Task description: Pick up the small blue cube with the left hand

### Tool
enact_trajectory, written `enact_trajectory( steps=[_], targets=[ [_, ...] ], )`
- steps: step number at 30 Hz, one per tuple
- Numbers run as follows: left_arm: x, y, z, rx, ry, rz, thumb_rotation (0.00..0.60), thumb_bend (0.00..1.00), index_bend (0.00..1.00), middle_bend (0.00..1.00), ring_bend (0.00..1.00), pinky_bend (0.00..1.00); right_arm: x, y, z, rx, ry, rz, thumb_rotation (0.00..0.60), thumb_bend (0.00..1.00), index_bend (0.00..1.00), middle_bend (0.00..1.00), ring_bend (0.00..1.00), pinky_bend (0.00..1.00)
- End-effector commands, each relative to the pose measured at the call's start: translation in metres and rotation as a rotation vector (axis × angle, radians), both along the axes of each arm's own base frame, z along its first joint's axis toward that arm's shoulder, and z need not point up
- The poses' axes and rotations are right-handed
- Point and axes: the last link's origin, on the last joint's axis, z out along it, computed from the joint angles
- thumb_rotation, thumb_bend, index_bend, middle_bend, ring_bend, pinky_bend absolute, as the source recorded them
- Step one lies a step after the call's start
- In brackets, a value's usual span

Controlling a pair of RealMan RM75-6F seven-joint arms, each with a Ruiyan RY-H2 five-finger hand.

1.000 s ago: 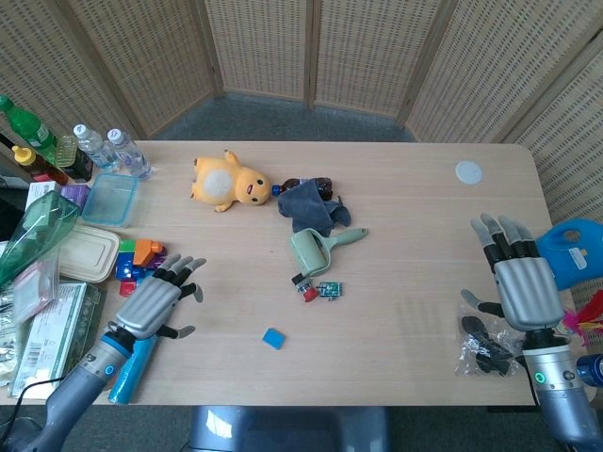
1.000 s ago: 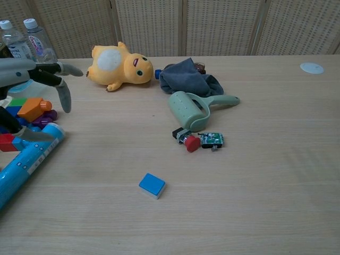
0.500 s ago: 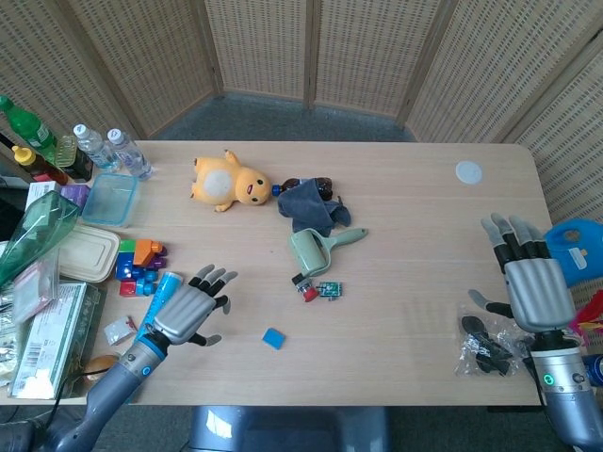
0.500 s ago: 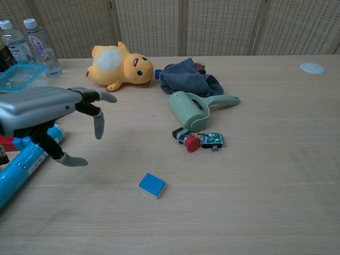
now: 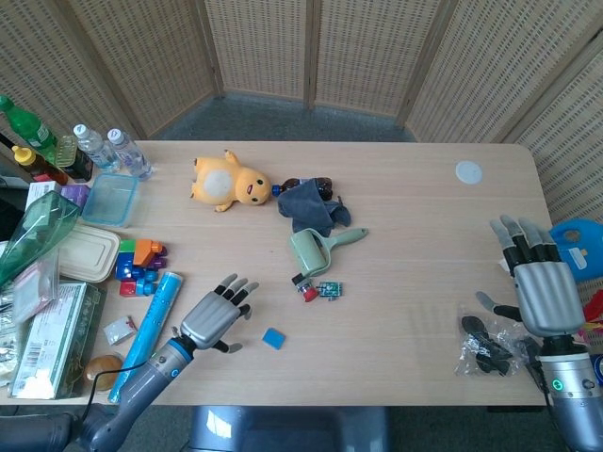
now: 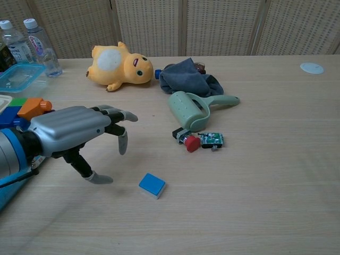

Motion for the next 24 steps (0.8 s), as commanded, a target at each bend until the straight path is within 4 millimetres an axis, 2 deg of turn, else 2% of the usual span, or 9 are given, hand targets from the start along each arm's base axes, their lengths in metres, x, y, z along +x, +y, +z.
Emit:
enact_trajectory(
  steps=[1, 13, 24],
  targets=[
    [0.002, 0.001, -0.006, -0.014, 0.004, -0.002, 0.475, 0.20, 0.39, 0.00, 0.00, 0.00, -0.001, 0.001, 0.001, -0.001, -0.001, -0.003, 0.542, 0.15, 0.00, 0.00, 0.00, 0.00],
    [0.016, 0.005, -0.035, -0.036, 0.027, -0.052, 0.473, 0.21, 0.39, 0.00, 0.00, 0.00, -0.007, 0.006, 0.010, -0.024, -0.002, -0.019, 0.543, 0.15, 0.00, 0.00, 0.00, 0.00],
    [0.025, 0.006, -0.053, -0.061, 0.036, -0.073, 0.474, 0.21, 0.39, 0.00, 0.00, 0.00, -0.010, 0.009, 0.013, -0.032, -0.005, -0.029, 0.537, 0.15, 0.00, 0.00, 0.00, 0.00]
  ],
)
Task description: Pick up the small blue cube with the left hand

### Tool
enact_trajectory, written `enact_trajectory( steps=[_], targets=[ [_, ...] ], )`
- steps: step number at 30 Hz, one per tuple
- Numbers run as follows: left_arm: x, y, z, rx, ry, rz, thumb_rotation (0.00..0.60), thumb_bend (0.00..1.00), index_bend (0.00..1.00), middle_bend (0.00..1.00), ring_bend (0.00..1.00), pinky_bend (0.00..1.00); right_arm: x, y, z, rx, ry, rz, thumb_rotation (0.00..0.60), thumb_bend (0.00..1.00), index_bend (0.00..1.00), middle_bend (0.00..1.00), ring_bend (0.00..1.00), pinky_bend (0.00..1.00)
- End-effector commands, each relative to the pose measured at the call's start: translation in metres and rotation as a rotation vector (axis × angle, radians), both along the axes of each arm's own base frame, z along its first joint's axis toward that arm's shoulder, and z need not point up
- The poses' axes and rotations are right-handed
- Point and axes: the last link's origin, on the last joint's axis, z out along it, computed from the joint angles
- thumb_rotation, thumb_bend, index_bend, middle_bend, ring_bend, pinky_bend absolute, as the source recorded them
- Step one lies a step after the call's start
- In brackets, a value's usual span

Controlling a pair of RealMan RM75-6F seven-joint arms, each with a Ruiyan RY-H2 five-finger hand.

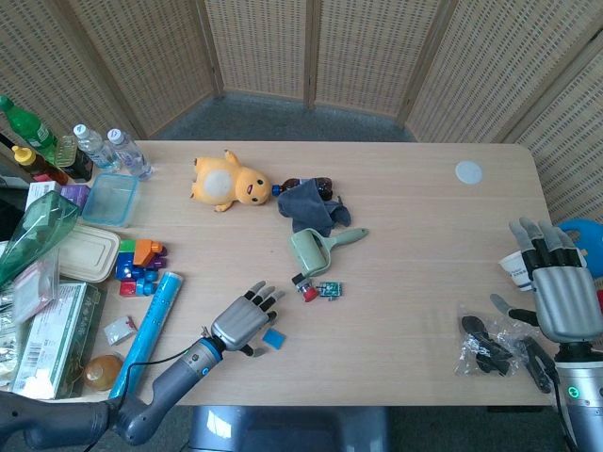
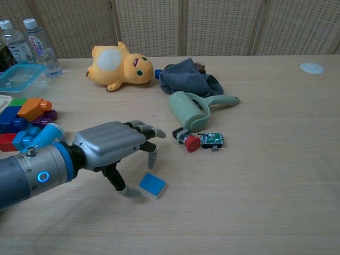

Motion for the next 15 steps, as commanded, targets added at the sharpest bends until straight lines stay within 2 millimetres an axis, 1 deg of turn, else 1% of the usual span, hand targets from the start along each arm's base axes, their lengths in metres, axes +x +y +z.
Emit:
enact_trajectory(
  steps=[1, 15],
  targets=[
    [0.002, 0.000, -0.004, -0.003, 0.004, -0.008, 0.474, 0.21, 0.39, 0.00, 0.00, 0.00, 0.000, 0.000, 0.001, -0.002, -0.001, -0.002, 0.537, 0.15, 0.00, 0.00, 0.00, 0.00],
    [0.007, 0.001, -0.024, -0.014, 0.018, -0.028, 0.474, 0.21, 0.39, 0.00, 0.00, 0.00, -0.005, 0.005, 0.008, -0.021, -0.003, -0.017, 0.539, 0.15, 0.00, 0.00, 0.00, 0.00]
  ],
)
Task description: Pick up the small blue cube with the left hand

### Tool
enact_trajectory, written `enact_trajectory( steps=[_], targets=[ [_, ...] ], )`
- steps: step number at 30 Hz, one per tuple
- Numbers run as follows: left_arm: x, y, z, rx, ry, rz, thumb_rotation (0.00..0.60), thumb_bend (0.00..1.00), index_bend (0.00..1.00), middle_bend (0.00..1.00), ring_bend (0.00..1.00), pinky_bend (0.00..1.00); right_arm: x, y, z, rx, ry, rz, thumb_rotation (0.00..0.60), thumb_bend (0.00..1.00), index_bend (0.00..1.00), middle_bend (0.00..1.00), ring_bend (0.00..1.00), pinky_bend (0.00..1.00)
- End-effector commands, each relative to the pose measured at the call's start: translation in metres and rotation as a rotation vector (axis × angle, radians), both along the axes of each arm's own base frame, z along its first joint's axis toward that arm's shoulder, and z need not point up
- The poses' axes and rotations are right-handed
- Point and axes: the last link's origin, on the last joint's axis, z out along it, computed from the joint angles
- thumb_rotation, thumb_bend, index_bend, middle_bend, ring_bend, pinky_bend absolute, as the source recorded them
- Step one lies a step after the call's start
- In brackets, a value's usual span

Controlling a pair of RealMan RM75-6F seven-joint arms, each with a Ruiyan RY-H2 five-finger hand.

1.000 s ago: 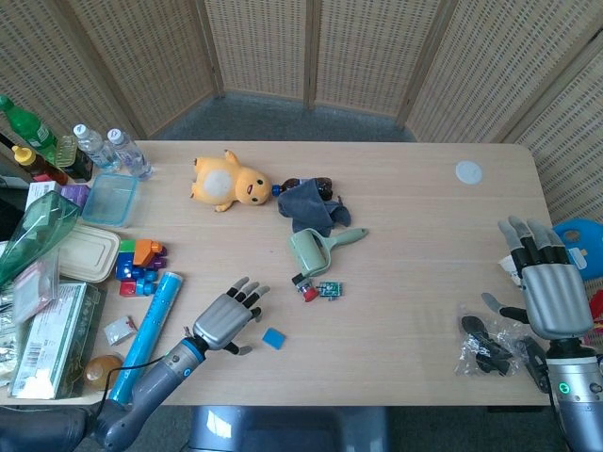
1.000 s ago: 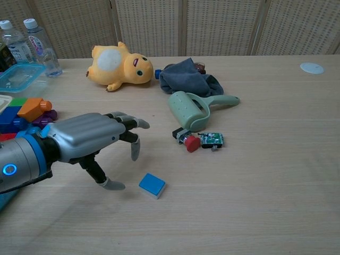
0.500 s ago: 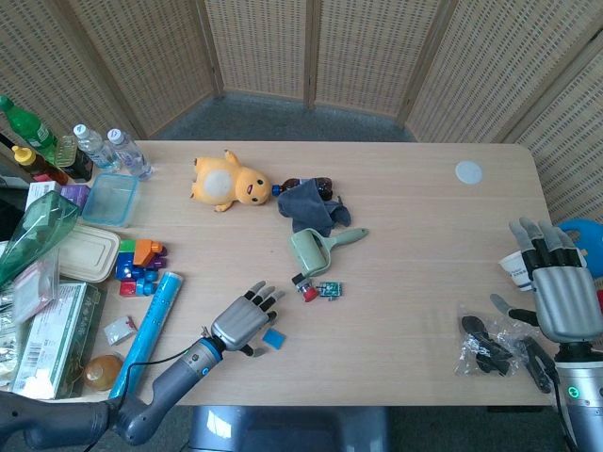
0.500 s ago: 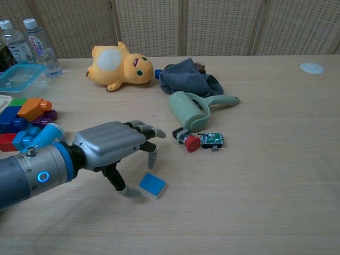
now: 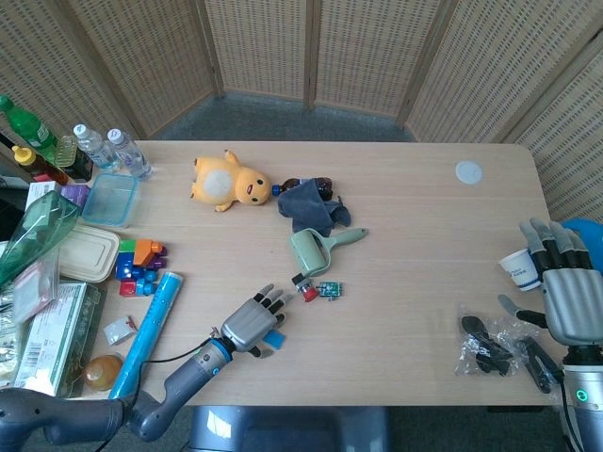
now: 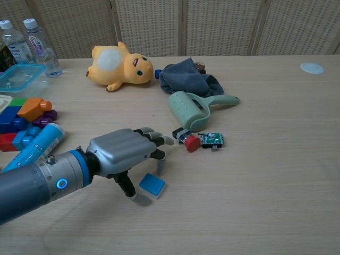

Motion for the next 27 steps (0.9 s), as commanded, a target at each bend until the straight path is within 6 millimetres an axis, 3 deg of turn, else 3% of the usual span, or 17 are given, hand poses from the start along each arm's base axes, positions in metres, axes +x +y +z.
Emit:
enact_trajectory(
  steps=[1, 12, 19, 27],
  targets=[
    [0.001, 0.000, -0.002, -0.001, -0.002, -0.006, 0.476, 0.21, 0.39, 0.00, 0.00, 0.00, -0.001, 0.001, 0.001, -0.003, -0.001, -0.003, 0.539, 0.15, 0.00, 0.00, 0.00, 0.00],
    [0.000, 0.001, -0.006, 0.001, -0.002, -0.010, 0.487, 0.27, 0.52, 0.00, 0.00, 0.00, -0.003, 0.001, 0.002, -0.005, -0.008, -0.009, 0.539, 0.15, 0.00, 0.00, 0.00, 0.00],
    [-0.001, 0.000, -0.009, -0.009, 0.006, -0.011, 0.499, 0.36, 0.60, 0.00, 0.00, 0.00, -0.003, 0.002, 0.004, -0.012, -0.014, -0.009, 0.541, 0.15, 0.00, 0.00, 0.00, 0.00],
    [0.001, 0.006, 0.007, 0.022, -0.050, 0.005, 0.496, 0.39, 0.62, 0.00, 0.00, 0.00, -0.001, 0.003, 0.004, -0.012, -0.013, -0.008, 0.540, 0.15, 0.00, 0.00, 0.00, 0.00]
  ],
)
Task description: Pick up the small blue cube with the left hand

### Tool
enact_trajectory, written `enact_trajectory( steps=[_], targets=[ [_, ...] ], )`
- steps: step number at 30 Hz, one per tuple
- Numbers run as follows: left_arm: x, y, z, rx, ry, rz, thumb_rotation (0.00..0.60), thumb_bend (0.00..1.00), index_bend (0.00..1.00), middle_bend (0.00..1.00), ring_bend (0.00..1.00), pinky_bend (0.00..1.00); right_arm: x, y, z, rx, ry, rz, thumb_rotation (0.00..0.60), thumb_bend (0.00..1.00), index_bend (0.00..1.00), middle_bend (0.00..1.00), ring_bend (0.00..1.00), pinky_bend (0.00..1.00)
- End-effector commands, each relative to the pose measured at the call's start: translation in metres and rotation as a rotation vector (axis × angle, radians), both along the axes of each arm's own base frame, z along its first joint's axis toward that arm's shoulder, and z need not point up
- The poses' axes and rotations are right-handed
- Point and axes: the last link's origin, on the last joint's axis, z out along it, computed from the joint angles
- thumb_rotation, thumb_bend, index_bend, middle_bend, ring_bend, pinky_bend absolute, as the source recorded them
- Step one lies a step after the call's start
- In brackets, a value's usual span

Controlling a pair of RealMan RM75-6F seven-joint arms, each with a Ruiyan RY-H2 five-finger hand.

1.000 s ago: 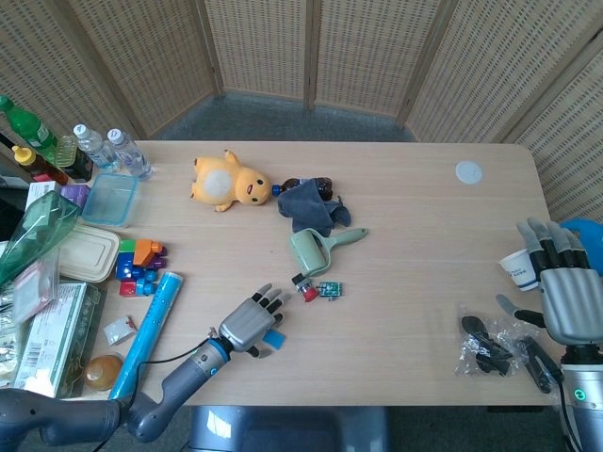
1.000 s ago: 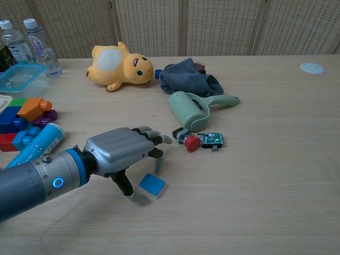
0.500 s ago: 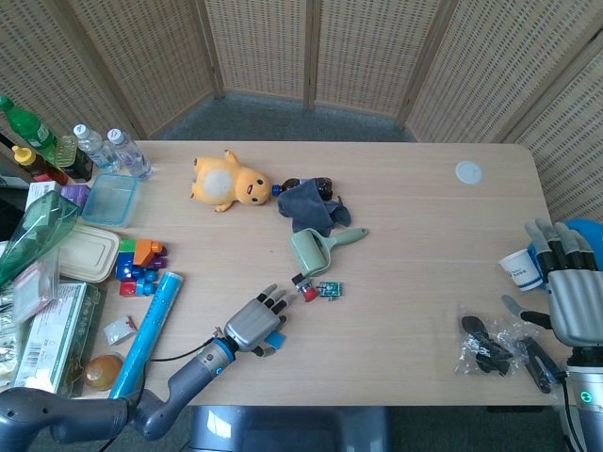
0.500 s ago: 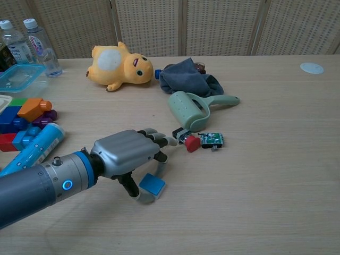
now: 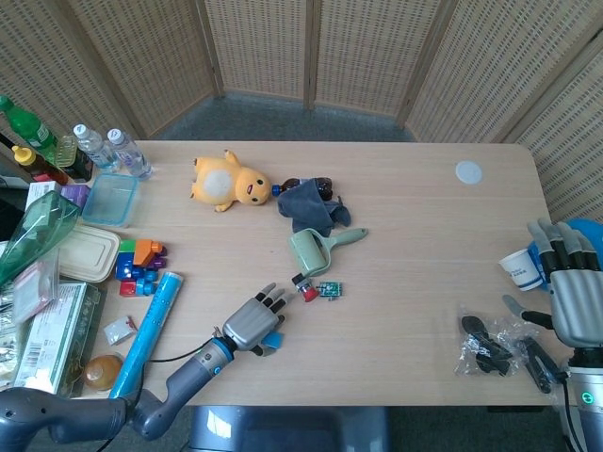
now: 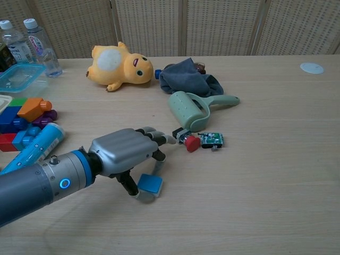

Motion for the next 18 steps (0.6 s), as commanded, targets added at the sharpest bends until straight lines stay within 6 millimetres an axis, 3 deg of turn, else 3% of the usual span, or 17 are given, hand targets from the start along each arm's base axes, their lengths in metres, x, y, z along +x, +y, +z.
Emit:
enact_trajectory(
  steps=[1, 9, 18],
  targets=[
    [0.000, 0.004, 0.011, 0.025, -0.025, 0.002, 0.495, 0.39, 0.62, 0.00, 0.00, 0.00, 0.000, 0.000, 0.000, 0.001, 0.000, 0.002, 0.539, 0.15, 0.00, 0.00, 0.00, 0.00],
    [0.009, 0.019, 0.068, 0.105, -0.131, 0.026, 0.497, 0.39, 0.61, 0.00, 0.00, 0.00, 0.003, -0.004, -0.005, 0.019, -0.003, 0.012, 0.538, 0.15, 0.00, 0.00, 0.00, 0.00],
    [0.027, 0.032, 0.165, 0.269, -0.239, 0.023, 0.499, 0.38, 0.60, 0.00, 0.00, 0.00, 0.006, -0.009, -0.015, 0.044, -0.019, 0.026, 0.542, 0.15, 0.00, 0.00, 0.00, 0.00]
  ],
)
